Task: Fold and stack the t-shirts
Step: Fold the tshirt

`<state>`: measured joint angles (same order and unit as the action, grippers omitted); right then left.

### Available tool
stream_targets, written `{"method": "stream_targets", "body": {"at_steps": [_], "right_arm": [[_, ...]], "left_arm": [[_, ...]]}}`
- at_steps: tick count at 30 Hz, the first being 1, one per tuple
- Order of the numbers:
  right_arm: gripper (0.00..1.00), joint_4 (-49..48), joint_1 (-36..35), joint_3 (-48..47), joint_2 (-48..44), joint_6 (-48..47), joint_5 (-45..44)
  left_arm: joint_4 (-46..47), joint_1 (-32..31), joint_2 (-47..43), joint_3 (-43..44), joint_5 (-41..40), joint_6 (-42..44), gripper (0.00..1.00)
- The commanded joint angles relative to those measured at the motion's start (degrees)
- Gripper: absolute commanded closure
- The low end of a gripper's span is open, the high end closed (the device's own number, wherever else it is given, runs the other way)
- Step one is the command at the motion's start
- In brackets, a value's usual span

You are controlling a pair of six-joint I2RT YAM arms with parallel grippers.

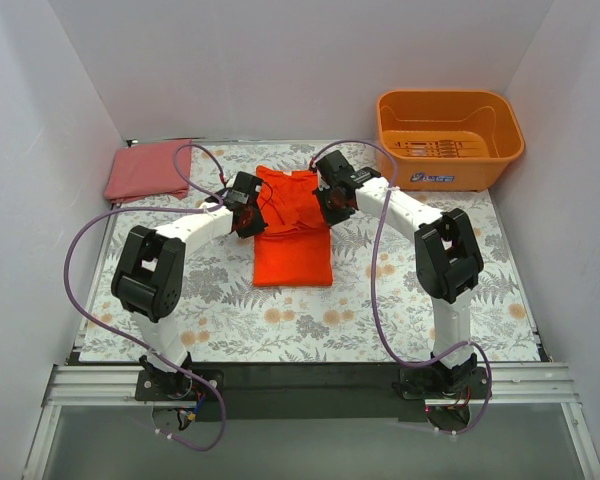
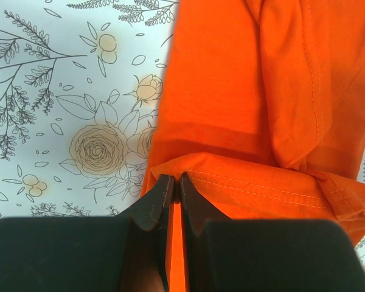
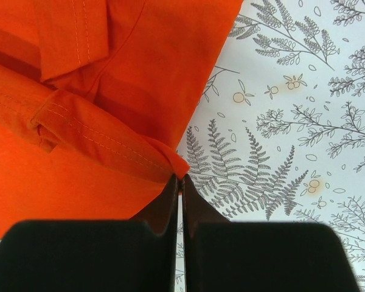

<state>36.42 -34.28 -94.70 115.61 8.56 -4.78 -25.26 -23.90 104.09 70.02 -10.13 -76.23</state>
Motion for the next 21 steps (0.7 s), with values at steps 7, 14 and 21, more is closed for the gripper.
{"method": "stream_targets", "body": {"at_steps": [7, 14, 21], "right_arm": [[0.99, -3.38, 0.97, 1.00, 0.84, -1.09, -2.17], [0.75, -3.91, 0.97, 0.48, 1.20, 0.14, -2.78], [0.64, -7.41, -0.17, 6.00, -8.45, 2.08, -2.79]], "left_arm": [[1.61, 0.61, 1.19, 1.53, -2.62, 0.64, 0.89], [1.96, 0.52, 1.12, 1.79, -2.26, 0.64, 0.65], [0.30, -0.44, -9.58, -0.93, -2.78, -1.02, 0.52]]}}
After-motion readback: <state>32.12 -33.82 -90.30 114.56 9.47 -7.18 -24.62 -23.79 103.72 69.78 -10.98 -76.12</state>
